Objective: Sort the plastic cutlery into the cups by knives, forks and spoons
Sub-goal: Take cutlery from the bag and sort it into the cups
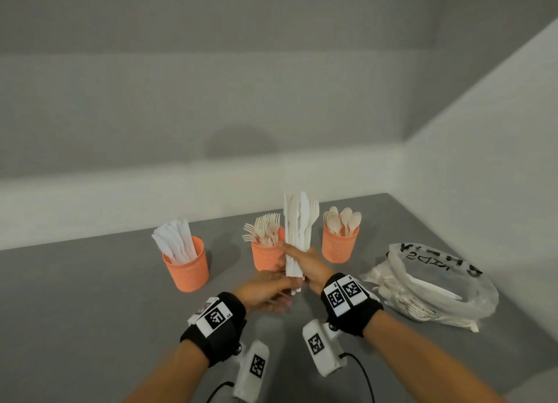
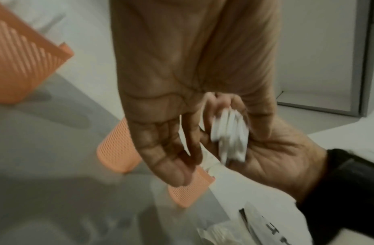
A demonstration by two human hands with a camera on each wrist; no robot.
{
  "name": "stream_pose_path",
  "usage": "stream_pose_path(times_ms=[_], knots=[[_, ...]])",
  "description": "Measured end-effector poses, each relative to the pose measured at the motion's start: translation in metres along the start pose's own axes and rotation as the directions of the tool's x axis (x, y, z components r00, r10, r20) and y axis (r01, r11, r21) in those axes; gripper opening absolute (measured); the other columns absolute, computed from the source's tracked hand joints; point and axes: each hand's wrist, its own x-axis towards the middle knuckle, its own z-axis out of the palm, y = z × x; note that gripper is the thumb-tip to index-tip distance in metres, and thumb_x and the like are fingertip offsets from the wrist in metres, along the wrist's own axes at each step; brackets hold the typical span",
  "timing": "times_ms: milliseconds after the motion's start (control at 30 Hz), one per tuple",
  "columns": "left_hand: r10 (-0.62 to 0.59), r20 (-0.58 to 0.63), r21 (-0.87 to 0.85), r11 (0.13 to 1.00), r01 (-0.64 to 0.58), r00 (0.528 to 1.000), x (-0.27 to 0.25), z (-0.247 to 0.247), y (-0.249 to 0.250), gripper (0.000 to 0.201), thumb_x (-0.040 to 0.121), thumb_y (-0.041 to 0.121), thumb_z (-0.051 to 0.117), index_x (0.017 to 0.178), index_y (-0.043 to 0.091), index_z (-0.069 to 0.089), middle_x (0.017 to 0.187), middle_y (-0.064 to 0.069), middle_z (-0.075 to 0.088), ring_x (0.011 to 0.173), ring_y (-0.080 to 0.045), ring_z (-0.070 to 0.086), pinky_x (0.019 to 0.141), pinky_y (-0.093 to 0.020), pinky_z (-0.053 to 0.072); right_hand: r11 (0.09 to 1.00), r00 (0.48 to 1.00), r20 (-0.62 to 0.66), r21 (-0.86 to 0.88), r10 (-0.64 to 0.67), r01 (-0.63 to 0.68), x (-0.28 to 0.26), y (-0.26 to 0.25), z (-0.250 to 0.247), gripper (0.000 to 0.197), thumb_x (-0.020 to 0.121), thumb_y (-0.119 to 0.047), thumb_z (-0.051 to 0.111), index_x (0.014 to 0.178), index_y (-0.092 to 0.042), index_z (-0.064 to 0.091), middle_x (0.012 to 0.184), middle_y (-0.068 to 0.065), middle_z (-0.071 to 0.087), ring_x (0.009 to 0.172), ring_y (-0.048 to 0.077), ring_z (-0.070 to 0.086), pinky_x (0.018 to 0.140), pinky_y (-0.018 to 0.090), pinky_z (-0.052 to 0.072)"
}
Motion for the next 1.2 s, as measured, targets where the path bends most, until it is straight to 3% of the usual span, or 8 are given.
stream_pose_path(times_ms=[100, 200, 400, 533, 633, 767, 933, 1200], knots=[[0.088, -0.243, 0.158, 0.986, -0.05, 0.966, 0.004, -0.018, 0.003, 0.023, 0.088, 0.031, 0.058, 0.1, 0.011, 0.057, 0.09, -0.003, 0.058, 0.078, -0.014, 0.056, 0.062, -0.019, 0.047, 0.999, 0.993, -0.107, 0.008, -0.044, 0.045, 0.006, 0.004, -0.004, 0.006, 0.088, -0.008, 0.06, 0.082, -0.01, 0.06, 0.052, 0.002, 0.05, 0.036, 0.008, 0.047, 0.038, 0.019, 0.042], [0.315, -0.512, 0.154, 0.949, -0.275, 0.799, 0.008, -0.02, 0.011, 0.01, 0.087, 0.016, 0.06, 0.091, 0.007, 0.058, 0.076, -0.002, 0.056, 0.065, -0.014, 0.055, 0.049, -0.012, 0.044, 0.986, 0.982, -0.168, -0.155, -0.085, 0.059, 0.005, 0.013, -0.002, 0.007, 0.088, -0.003, 0.056, 0.086, -0.009, 0.059, 0.052, 0.003, 0.048, 0.031, 0.006, 0.038, 0.035, 0.017, 0.033], [0.414, -0.607, 0.235, 0.909, -0.345, 0.678, 0.023, -0.004, 0.023, 0.019, 0.078, 0.024, 0.072, 0.076, 0.016, 0.055, 0.071, 0.002, 0.056, 0.065, -0.014, 0.055, 0.051, -0.011, 0.045, 0.945, 0.964, -0.153, -0.282, -0.216, 0.166, 0.005, 0.025, 0.018, 0.021, 0.091, -0.006, 0.052, 0.108, -0.011, 0.063, 0.059, -0.004, 0.056, 0.031, -0.001, 0.046, 0.032, 0.017, 0.03], [0.334, -0.612, 0.226, 0.943, -0.245, 0.717, 0.034, -0.007, 0.021, 0.026, 0.081, 0.024, 0.069, 0.065, 0.017, 0.049, 0.067, -0.002, 0.057, 0.063, -0.018, 0.055, 0.066, -0.033, 0.05, 0.954, 0.986, -0.08, -0.277, -0.145, 0.118, 0.002, 0.026, 0.014, 0.021, 0.091, -0.005, 0.051, 0.11, -0.01, 0.059, 0.046, -0.009, 0.053, 0.03, 0.002, 0.04, 0.033, 0.017, 0.03], [0.255, -0.587, 0.098, 0.964, -0.245, 0.768, 0.035, -0.009, 0.018, 0.028, 0.086, 0.02, 0.063, 0.065, 0.011, 0.047, 0.062, -0.008, 0.055, 0.053, -0.021, 0.054, 0.068, -0.041, 0.054, 0.976, 0.996, 0.0, -0.2, -0.085, 0.084, -0.004, 0.024, 0.006, 0.011, 0.092, -0.01, 0.053, 0.101, -0.007, 0.058, 0.058, 0.005, 0.052, 0.032, 0.004, 0.039, 0.033, 0.018, 0.032], [0.19, -0.612, -0.072, 0.953, -0.294, 0.768, 0.031, -0.013, 0.02, 0.02, 0.095, 0.022, 0.05, 0.083, 0.005, 0.052, 0.068, -0.009, 0.06, 0.056, -0.019, 0.059, 0.051, -0.029, 0.053, 0.996, 0.998, 0.057, -0.085, -0.024, 0.029, -0.013, 0.018, 0.0, 0.025, 0.093, -0.034, 0.053, 0.079, -0.014, 0.056, 0.055, 0.001, 0.043, 0.032, 0.004, 0.037, 0.033, 0.015, 0.032], [0.18, -0.706, -0.176, 0.892, -0.416, 0.685, 0.025, -0.023, 0.029, 0.025, 0.1, 0.021, 0.035, 0.083, 0.009, 0.049, 0.056, -0.006, 0.047, 0.033, -0.008, 0.05, 0.037, -0.018, 0.043, 1.0, 1.0, -0.002, 0.025, 0.013, -0.013, -0.01, 0.02, -0.005, 0.03, 0.097, -0.038, 0.042, 0.097, -0.011, 0.054, 0.058, 0.0, 0.043, 0.032, 0.004, 0.037, 0.033, 0.014, 0.03], [0.234, -0.612, 0.02, 0.96, -0.281, 0.756, 0.021, 0.002, 0.023, 0.02, 0.09, 0.021, 0.057, 0.073, 0.012, 0.054, 0.055, 0.002, 0.05, 0.042, -0.006, 0.048, 0.039, -0.014, 0.035, 0.997, 0.997, 0.032, -0.012, -0.073, 0.074, -0.003, 0.018, 0.001, 0.029, 0.097, -0.036, 0.042, 0.098, -0.012, 0.059, 0.063, 0.007, 0.054, 0.035, 0.007, 0.042, 0.035, 0.017, 0.034]])
